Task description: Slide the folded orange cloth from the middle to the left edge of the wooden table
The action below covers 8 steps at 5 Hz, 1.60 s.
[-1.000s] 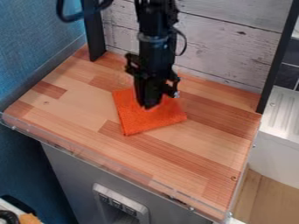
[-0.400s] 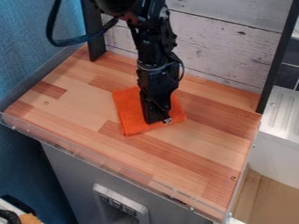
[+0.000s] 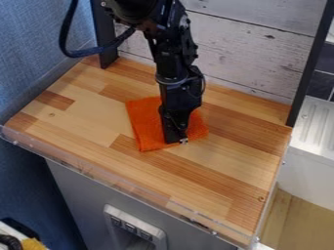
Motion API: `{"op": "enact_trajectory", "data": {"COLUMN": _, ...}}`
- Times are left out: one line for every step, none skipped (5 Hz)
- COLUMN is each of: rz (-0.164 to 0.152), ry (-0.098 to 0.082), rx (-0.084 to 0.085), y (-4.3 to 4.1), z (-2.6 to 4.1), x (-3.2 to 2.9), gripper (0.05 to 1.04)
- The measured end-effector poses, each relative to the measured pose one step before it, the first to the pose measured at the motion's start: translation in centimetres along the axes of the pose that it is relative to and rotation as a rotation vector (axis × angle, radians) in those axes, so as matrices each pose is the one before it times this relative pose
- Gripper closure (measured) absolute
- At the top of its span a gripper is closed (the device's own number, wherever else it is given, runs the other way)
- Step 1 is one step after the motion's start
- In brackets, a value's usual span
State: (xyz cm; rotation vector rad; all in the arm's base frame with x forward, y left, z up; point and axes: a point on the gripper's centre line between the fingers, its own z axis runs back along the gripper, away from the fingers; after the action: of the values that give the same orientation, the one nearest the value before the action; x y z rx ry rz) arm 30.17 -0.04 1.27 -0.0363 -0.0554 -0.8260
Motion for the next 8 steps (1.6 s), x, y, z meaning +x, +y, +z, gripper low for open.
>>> {"op": "enact_trajectory", "data": {"rz": 0.0389, "ry": -0.0025, "rx": -0.0117, "y": 0.574, "z": -0.112, "x": -1.163, "gripper": 1.024}}
{"op": "enact_trajectory", "data": {"rz": 0.1004, "ry": 0.0086, "rx": -0.0085, "y": 1.013, "z": -0.076, "x": -1.925, "gripper": 1.024}}
{"op": "enact_trajectory", "data": {"rz": 0.1317, "ry": 0.0230, "rx": -0.0126, "y": 1.117, "z": 0.113, "x": -2.086, "gripper": 1.024}}
{"op": "enact_trajectory", "data": {"rz": 0.1476, "ry": 0.0229, "rx": -0.0006, "y": 1.398, "z": 0.105, "x": -1.832, "gripper": 1.024}}
{"op": "enact_trajectory", "data": {"rz": 0.1218, "ry": 0.0176, "rx": 0.0111, "y": 1.244, "z": 0.077, "x": -0.958, "gripper": 1.024}}
{"op": "enact_trajectory", "data": {"rz": 0.0969, "ry": 0.0112, "rx": 0.0115, "y": 1.227, "z": 0.019, "x": -0.296, "gripper": 1.024}}
{"op": "enact_trajectory", "data": {"rz": 0.0839, "ry": -0.0047, "rx": 0.0193, "y": 0.978, "z": 0.159, "x": 0.078, "gripper": 1.024}}
{"op": "enact_trajectory", "data": {"rz": 0.0694, "ry": -0.0090, "rx": 0.0152, "y": 1.098, "z": 0.040, "x": -0.065, "gripper": 1.024}}
